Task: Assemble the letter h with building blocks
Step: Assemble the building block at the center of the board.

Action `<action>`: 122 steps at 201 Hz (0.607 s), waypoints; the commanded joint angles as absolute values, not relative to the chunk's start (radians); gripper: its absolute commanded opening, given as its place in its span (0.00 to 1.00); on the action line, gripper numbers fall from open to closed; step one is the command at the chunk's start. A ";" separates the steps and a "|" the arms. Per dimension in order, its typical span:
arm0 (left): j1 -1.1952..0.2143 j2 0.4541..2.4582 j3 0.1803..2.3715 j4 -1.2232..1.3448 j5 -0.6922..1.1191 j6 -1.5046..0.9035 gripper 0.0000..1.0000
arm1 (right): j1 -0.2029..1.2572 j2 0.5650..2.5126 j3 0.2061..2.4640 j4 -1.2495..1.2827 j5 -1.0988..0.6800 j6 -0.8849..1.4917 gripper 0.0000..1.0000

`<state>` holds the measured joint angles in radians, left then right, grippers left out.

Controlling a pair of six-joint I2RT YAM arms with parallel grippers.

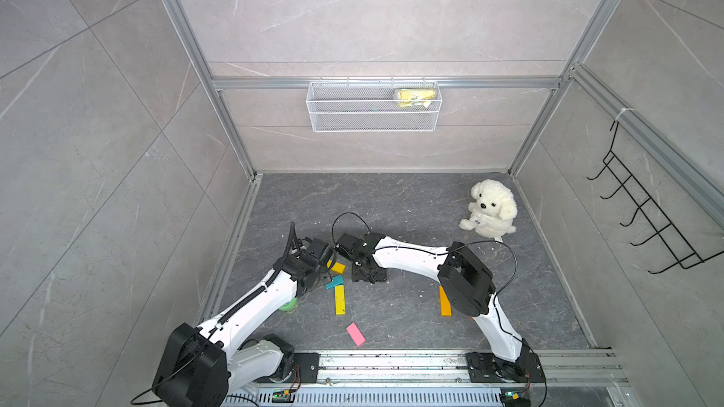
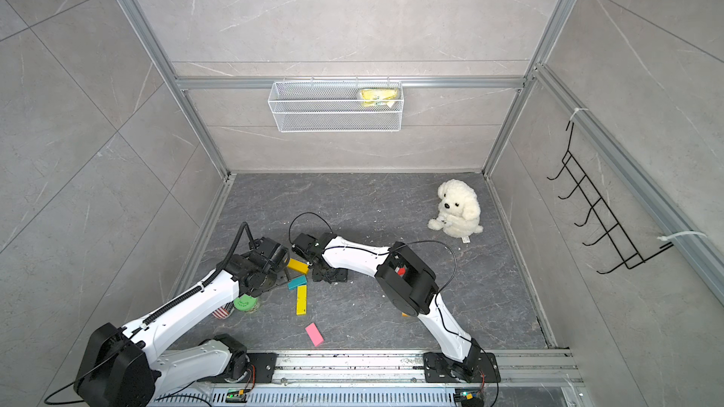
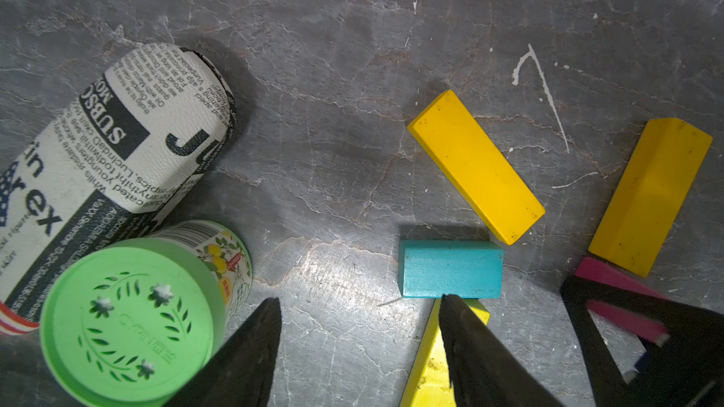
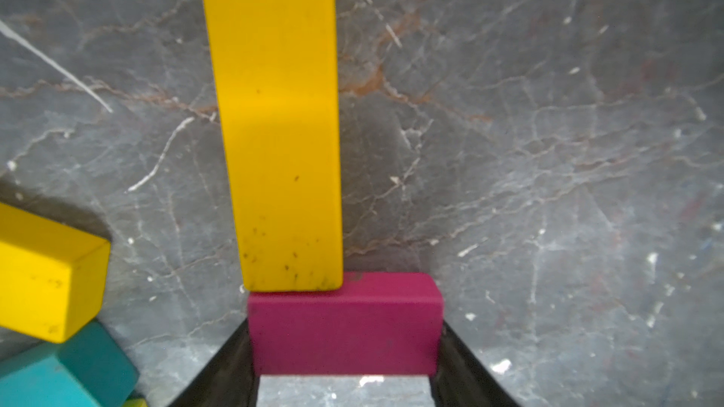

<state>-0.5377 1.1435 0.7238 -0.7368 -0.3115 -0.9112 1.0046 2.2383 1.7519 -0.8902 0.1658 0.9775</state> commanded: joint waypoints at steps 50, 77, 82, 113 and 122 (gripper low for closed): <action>-0.532 1.123 0.739 -0.774 -0.323 -0.898 0.68 | 0.999 2.183 1.700 -0.889 0.193 0.952 0.90; -0.531 1.110 0.755 -0.805 -0.342 -0.900 0.68 | 1.000 2.089 1.656 -0.891 0.212 0.933 0.93; -0.532 1.106 0.760 -0.814 -0.353 -0.899 0.68 | 1.000 2.065 1.640 -0.891 0.220 0.930 0.93; -0.532 1.057 0.787 -0.856 -0.402 -0.894 0.68 | 0.981 1.884 1.513 -0.925 0.338 0.936 0.94; -0.532 1.045 0.797 -0.857 -0.405 -0.882 0.69 | 0.957 1.835 1.466 -0.942 0.359 0.954 0.94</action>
<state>-0.5377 1.0939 0.7395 -0.8062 -0.3527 -0.9108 0.9985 1.9869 1.5524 -0.8753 0.2455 0.9455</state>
